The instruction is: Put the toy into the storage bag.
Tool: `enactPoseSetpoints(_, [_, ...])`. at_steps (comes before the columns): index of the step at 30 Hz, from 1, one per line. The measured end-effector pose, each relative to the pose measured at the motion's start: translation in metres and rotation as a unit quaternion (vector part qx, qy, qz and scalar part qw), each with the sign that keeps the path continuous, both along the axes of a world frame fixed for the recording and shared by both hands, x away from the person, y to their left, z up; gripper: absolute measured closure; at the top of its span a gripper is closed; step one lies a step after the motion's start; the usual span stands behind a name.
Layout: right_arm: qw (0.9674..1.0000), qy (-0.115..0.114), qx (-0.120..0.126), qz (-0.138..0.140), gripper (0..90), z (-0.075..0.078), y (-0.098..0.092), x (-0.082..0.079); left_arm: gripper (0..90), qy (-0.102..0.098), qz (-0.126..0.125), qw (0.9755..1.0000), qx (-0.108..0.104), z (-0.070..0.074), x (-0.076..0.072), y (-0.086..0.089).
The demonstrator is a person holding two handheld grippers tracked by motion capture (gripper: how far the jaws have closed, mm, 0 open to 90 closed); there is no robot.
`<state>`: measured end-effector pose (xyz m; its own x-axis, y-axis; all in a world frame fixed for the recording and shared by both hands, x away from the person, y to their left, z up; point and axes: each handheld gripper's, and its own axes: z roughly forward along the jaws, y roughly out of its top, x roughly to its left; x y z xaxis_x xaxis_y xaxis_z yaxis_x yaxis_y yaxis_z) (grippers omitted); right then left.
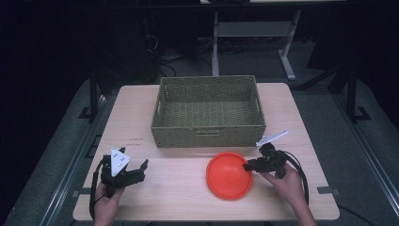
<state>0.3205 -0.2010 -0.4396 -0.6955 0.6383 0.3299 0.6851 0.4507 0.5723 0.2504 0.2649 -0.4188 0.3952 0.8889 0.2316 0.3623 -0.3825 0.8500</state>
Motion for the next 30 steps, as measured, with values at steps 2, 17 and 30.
enactPoseSetpoints(2, [1.0000,0.001,0.005,0.004,77.3,0.005,0.000,0.001,12.9,-0.002,0.000,1.0000,0.000,0.000,0.000,0.000])
enactPoseSetpoints(17, [0.9998,-0.019,-0.011,0.004,81.4,0.033,0.008,-0.004,12.9,-0.002,0.002,1.0000,-0.003,0.000,0.000,0.002])
enactPoseSetpoints(30, [0.9992,-0.040,-0.007,0.004,81.7,0.060,0.002,-0.010,12.9,-0.001,0.004,1.0000,-0.002,0.000,-0.001,0.003])
